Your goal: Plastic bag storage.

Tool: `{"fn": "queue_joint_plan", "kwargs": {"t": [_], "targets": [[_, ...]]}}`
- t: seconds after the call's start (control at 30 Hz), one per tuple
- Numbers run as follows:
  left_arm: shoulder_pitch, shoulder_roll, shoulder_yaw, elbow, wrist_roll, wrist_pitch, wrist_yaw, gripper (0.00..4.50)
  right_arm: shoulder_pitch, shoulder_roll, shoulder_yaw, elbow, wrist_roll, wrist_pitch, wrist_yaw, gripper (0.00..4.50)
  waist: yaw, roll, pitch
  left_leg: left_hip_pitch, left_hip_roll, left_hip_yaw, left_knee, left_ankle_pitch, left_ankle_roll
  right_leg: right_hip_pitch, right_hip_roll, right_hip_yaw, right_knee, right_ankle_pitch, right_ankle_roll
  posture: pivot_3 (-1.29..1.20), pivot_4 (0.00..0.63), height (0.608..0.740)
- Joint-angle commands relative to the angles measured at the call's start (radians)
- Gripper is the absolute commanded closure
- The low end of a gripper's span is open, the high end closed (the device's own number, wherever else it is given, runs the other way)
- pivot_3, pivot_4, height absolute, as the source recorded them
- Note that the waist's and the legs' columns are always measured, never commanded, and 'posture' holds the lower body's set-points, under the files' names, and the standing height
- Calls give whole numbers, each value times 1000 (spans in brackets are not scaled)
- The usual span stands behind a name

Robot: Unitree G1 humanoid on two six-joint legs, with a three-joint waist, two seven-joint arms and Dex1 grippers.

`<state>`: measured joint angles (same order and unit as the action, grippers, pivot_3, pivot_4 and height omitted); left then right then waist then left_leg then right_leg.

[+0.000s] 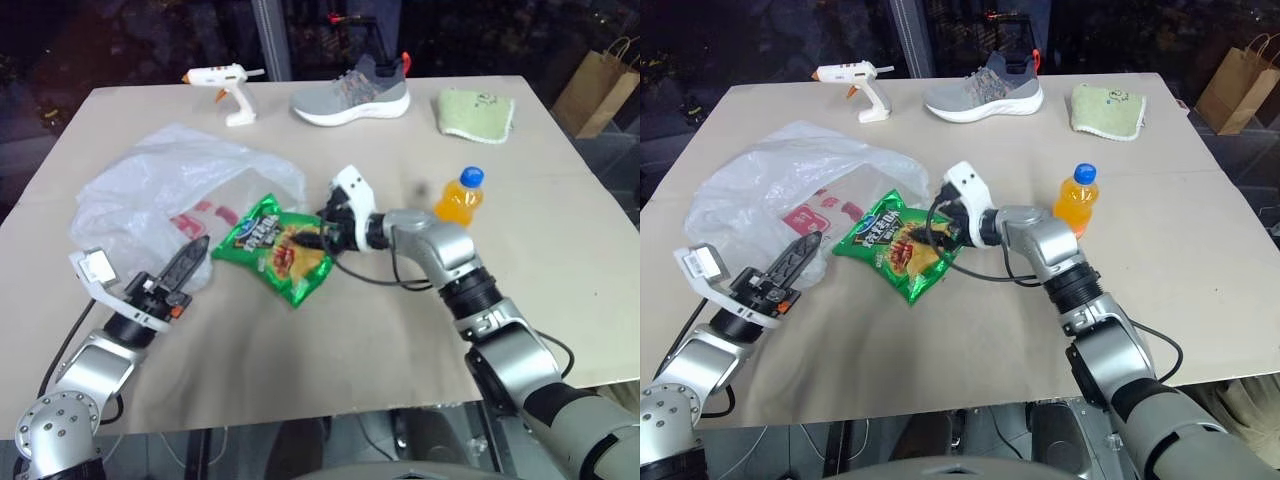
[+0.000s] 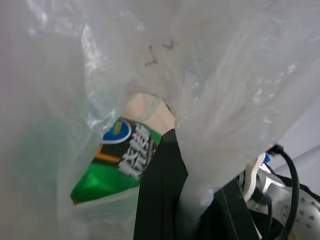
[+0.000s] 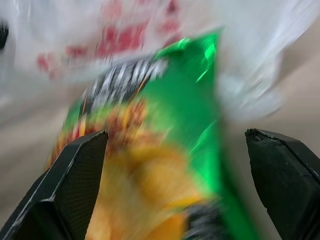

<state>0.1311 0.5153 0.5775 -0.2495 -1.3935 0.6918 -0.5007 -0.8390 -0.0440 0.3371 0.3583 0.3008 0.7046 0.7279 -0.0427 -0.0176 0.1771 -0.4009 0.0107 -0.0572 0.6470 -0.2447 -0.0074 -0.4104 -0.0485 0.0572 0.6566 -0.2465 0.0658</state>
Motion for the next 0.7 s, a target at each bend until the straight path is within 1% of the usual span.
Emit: {"fn": "queue_joint_plan", "kwargs": {"t": [0.03,0.1,0.13,0.17,0.2,0.23,0.27,0.3,0.33,0.4,0.5,0.57,0.63,0.7], "targets": [[-2,-6,1,4,16,-4,-25,4500,32,3,52,-97,-8,42,35,817,0,0,0,0,0,0,0,0,0,0,0,0,0,0,0,0,150,740],[-5,-10,-3,6,22,-2,-29,4500,42,-2,52,-117,-10,46,40,1782,-1,0,0,0,0,0,0,0,0,0,0,0,0,0,0,0,150,740],[-6,-11,-4,6,25,0,-32,4500,45,-4,47,-125,-8,49,42,2493,-1,0,0,0,0,0,0,0,0,0,0,0,1,0,0,0,150,740],[-10,-11,-6,9,27,1,-34,4500,47,-11,36,-137,0,56,47,2902,-1,0,0,0,0,0,0,0,0,0,0,0,1,0,0,0,150,740],[-13,-12,-7,11,29,2,-36,4500,48,-18,25,-149,6,62,51,3181,-1,0,0,1,0,-1,0,0,0,0,0,-1,1,0,0,0,150,740],[-18,-12,-10,13,31,4,-39,4500,52,-32,9,-171,22,73,62,3806,-1,0,0,1,0,-1,0,0,0,0,0,-1,1,0,0,0,150,740],[-22,-12,-12,15,33,5,-42,4500,54,-41,-3,-186,32,82,70,4255,0,0,0,1,0,-1,0,0,-1,0,0,-1,1,0,0,0,150,740],[-26,-11,-16,16,35,8,-45,4500,57,-50,-17,-203,48,94,79,4395,1,0,0,1,0,-1,0,0,-1,0,0,-1,1,0,0,0,150,740],[-33,-10,-22,15,38,10,-47,4500,61,-61,-31,-222,65,105,88,4395,2,0,0,0,0,-1,0,0,-1,0,0,-1,1,0,0,0,150,740],[-75,-10,-50,13,33,22,-51,4500,83,-125,-119,-316,174,177,152,4395,7,-1,0,0,-1,-2,0,0,-1,0,-1,-2,0,0,0,0,150,740],[-127,-13,-87,33,47,34,-66,4500,111,-219,-208,-418,283,254,209,4395,11,-1,1,-2,-2,-3,1,0,-1,0,-2,-3,0,0,0,0,150,740],[-161,-12,-110,52,59,41,-79,4500,126,-267,-251,-457,335,289,226,4395,6,-1,1,-2,-2,-3,1,0,0,0,-2,-3,0,0,0,0,150,740],[-229,-15,-157,67,59,68,-97,4500,149,-324,-323,-499,403,328,239,4395,4,-1,1,-1,-2,-3,1,0,0,0,-2,-3,0,0,0,0,150,740],[-291,-20,-212,76,68,94,-120,4500,155,-349,-385,-508,454,352,226,4395,1,-1,1,-1,-1,-3,1,0,0,0,-1,-3,0,0,0,0,150,740]]}}
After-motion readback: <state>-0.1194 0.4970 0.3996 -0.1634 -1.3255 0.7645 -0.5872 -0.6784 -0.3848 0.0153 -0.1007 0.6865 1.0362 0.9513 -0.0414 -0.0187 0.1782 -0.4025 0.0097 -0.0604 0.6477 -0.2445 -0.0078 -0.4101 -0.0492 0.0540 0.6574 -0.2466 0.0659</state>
